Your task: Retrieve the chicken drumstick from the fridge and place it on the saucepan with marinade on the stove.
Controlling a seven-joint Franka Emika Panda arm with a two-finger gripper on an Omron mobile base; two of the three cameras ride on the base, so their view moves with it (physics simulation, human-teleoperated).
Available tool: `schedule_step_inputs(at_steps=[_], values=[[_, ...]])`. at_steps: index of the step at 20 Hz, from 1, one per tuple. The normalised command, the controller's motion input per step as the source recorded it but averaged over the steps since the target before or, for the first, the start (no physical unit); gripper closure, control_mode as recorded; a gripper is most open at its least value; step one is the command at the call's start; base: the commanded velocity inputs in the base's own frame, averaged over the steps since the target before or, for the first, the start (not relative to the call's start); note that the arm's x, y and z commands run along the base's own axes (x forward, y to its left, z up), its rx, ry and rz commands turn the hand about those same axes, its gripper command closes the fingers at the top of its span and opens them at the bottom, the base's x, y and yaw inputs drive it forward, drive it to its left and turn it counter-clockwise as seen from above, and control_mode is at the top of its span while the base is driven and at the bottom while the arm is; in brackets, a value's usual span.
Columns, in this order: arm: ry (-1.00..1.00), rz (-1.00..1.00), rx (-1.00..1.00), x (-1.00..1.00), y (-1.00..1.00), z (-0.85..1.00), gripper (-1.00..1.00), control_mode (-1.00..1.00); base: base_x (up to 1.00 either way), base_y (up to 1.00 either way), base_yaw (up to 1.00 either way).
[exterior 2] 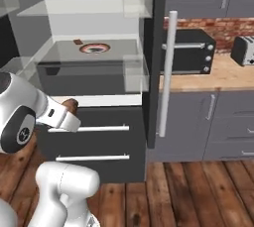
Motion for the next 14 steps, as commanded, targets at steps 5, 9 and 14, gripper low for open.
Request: schedule_step_inputs(at_steps=[5,9,14], values=[[0.00,0.00,0.00,0.00,0.00,0.00,1.00,1.00,0.00,-0.88,-0.25],[0.00,0.00,0.00,0.00,0.00,0.00,1.00,1.00,0.08,-1.00,-0.15],[0.00,0.00,0.00,0.00,0.00,0.00,1.00,1.00,0.21,-1.00,-0.08]])
